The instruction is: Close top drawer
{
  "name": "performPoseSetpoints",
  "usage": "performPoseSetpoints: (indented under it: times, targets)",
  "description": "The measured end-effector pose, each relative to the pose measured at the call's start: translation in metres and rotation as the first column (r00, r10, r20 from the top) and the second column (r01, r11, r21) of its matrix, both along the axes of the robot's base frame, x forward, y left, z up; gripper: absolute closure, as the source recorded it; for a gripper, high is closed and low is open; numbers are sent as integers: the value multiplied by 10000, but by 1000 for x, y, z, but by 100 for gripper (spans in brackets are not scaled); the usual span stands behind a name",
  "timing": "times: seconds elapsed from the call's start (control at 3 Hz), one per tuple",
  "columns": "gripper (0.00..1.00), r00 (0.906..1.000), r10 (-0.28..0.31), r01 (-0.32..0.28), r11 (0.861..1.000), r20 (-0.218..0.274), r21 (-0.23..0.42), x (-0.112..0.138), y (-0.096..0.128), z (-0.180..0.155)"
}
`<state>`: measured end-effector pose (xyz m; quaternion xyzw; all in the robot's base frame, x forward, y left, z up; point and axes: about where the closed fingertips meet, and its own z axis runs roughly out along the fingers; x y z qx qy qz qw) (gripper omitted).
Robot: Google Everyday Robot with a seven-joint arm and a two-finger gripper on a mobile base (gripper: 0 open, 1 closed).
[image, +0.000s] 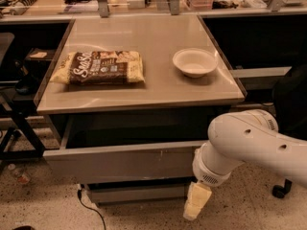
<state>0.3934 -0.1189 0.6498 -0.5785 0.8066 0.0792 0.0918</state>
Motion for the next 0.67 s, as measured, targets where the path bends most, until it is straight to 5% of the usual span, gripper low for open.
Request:
performPoseSetpoints:
  times: [0.33,0.67]
  targets:
    - [0,10000,0,0,10000,0,0,0,0,0]
    - [18,10000,0,0,10000,0,0,0,0,0]
